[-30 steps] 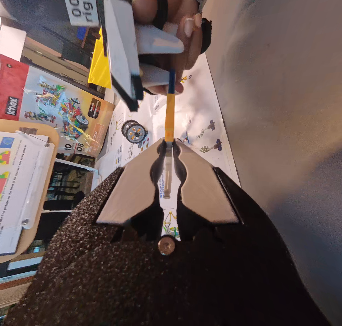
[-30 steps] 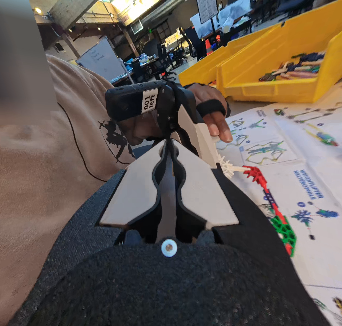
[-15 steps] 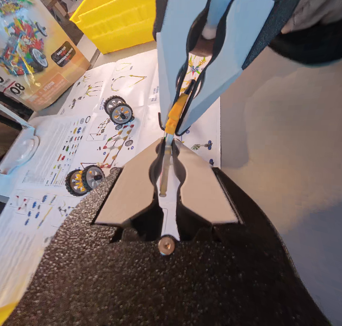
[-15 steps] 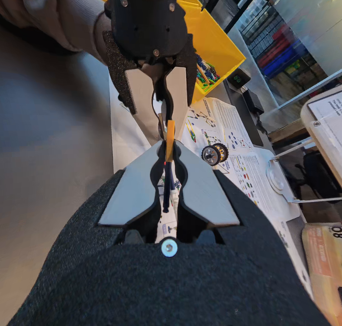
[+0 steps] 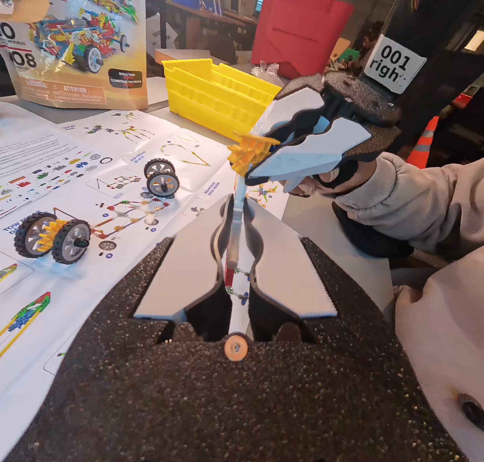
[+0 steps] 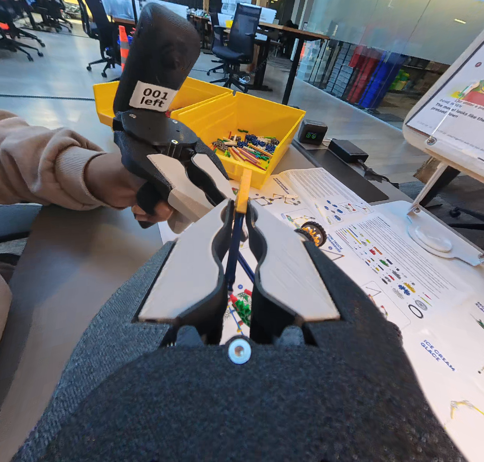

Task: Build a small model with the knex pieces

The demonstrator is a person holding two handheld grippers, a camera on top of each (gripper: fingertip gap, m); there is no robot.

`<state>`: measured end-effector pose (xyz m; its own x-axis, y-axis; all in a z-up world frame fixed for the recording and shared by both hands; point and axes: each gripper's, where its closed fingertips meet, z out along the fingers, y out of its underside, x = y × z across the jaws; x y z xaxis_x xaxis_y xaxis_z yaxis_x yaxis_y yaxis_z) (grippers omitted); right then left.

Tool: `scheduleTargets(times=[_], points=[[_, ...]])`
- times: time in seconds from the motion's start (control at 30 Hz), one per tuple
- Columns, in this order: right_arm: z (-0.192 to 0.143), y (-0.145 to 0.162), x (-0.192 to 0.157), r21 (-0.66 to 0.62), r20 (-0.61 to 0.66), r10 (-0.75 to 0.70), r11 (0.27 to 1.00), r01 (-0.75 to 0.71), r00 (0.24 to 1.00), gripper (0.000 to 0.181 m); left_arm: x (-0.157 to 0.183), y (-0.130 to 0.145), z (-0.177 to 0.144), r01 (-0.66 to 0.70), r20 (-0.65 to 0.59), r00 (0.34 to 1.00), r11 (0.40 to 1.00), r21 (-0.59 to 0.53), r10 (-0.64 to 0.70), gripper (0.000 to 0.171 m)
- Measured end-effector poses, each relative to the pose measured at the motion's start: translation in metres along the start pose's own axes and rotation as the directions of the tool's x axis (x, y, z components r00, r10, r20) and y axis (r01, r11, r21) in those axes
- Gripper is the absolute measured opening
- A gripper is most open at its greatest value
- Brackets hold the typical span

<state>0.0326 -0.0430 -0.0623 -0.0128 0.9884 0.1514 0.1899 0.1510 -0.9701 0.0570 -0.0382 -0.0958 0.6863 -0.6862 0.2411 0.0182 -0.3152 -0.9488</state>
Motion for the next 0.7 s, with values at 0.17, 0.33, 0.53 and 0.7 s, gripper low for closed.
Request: scheduleTargets(times=[0.17,0.33,0.53,0.7], points=[[0.0,-0.015,0.006,0.085,-0.025,0.062,0.995,-0.06,0.998,0.006,0.001,-0.012,-0.005,-0.11,0.126,0.987,0.992,0.055,0.103,0.004],[0.006,-0.018,0.01,0.118,-0.052,0.134,0.985,-0.127,0.99,0.006,-0.005,-0.014,-0.006,-0.183,0.225,0.959,0.982,0.039,0.17,0.005],[0.016,-0.013,0.021,0.133,-0.088,0.216,0.97,-0.204,0.972,0.006,-0.016,-0.01,-0.004,-0.212,0.306,0.93,0.977,0.0,0.202,0.006],[0.026,-0.012,0.031,0.107,-0.181,0.148,0.986,-0.13,0.972,0.005,-0.027,-0.008,-0.003,-0.355,0.396,0.843,0.93,-0.099,0.364,0.009]])
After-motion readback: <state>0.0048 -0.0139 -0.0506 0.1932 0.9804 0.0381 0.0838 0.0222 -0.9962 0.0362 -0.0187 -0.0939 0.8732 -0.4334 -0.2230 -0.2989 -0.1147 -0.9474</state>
